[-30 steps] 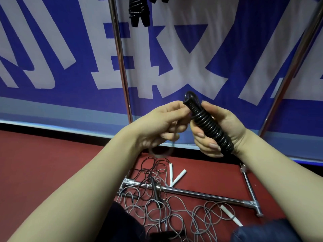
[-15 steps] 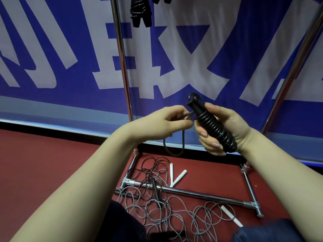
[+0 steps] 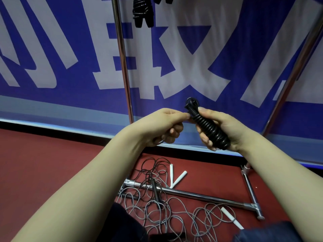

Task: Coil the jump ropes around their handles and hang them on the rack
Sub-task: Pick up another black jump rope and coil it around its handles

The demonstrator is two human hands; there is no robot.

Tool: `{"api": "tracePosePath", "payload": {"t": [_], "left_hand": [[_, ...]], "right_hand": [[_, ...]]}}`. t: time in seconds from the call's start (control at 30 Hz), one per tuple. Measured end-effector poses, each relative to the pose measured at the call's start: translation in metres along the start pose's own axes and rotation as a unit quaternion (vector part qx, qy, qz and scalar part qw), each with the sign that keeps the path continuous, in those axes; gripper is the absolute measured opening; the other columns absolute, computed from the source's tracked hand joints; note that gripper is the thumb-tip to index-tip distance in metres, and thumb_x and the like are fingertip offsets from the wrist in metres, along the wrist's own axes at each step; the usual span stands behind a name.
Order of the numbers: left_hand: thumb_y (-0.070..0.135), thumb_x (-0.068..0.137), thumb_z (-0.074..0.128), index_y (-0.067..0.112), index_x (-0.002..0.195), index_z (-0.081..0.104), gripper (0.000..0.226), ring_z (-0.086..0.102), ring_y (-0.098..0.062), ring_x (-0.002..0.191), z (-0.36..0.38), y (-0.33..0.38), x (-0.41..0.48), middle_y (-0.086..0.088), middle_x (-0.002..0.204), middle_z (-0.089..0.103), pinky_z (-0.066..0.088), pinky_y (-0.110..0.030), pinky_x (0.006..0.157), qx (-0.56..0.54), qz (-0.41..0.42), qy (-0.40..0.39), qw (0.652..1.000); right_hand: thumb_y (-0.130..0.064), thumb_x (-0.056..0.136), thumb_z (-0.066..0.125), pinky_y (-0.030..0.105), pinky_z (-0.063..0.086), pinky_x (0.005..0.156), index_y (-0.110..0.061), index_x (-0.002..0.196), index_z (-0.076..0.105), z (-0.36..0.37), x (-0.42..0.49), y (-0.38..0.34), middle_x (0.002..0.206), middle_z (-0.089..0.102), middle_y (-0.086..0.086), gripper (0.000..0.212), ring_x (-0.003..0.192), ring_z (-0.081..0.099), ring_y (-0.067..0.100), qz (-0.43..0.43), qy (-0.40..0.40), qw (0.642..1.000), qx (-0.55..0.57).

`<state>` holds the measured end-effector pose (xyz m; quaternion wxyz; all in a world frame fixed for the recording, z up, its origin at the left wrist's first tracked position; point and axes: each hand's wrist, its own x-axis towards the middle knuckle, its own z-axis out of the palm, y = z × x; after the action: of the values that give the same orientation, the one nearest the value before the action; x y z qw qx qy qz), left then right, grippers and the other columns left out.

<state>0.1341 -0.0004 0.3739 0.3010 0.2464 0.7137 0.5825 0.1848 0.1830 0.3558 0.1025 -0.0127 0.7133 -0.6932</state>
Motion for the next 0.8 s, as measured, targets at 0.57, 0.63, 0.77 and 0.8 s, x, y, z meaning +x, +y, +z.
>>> {"api": "tracePosePath", "payload": {"t": [0.57,0.63,0.77,0.8], "left_hand": [[-0.004,0.098,0.035,0.014,0.106,0.052,0.026,0.027,-0.007,0.041,0.009,-0.008,0.009,0.003,0.055,0.035,0.030,-0.018,0.038,-0.017,-0.023,0.088,0.996],[-0.003,0.099,0.036,0.007,0.099,0.050,0.018,0.027,-0.007,0.038,0.011,-0.005,0.012,0.000,0.056,0.035,0.029,-0.018,0.037,-0.057,-0.003,0.115,0.992],[0.005,0.102,0.047,0.000,0.100,0.061,0.015,0.050,-0.010,0.051,0.019,-0.010,0.016,-0.005,0.068,0.055,0.050,-0.017,0.048,-0.048,0.025,0.169,0.984],[0.003,0.102,0.047,-0.002,0.098,0.061,0.015,0.055,-0.009,0.053,0.021,-0.012,0.018,-0.007,0.072,0.059,0.052,-0.016,0.050,-0.071,0.023,0.175,0.982]], "right_hand": [[-0.054,0.095,0.049,0.033,0.029,0.060,-0.013,0.092,0.035,0.025,0.016,0.004,0.076,0.045,-0.002,0.043,0.072,0.044,0.026,-0.070,0.315,0.701,-0.636],[-0.046,0.099,0.047,0.033,0.028,0.060,-0.015,0.096,0.033,0.031,0.019,0.006,0.084,0.045,0.000,0.035,0.075,0.044,0.025,-0.068,0.333,0.654,-0.676],[-0.019,0.100,0.050,0.034,0.031,0.061,-0.011,0.110,0.040,0.037,0.024,0.012,0.094,0.054,0.004,0.017,0.091,0.061,0.027,-0.038,0.346,0.607,-0.714],[-0.012,0.098,0.049,0.034,0.031,0.060,-0.011,0.111,0.039,0.038,0.026,0.014,0.095,0.054,0.003,0.016,0.092,0.062,0.026,-0.020,0.341,0.603,-0.721]]}}
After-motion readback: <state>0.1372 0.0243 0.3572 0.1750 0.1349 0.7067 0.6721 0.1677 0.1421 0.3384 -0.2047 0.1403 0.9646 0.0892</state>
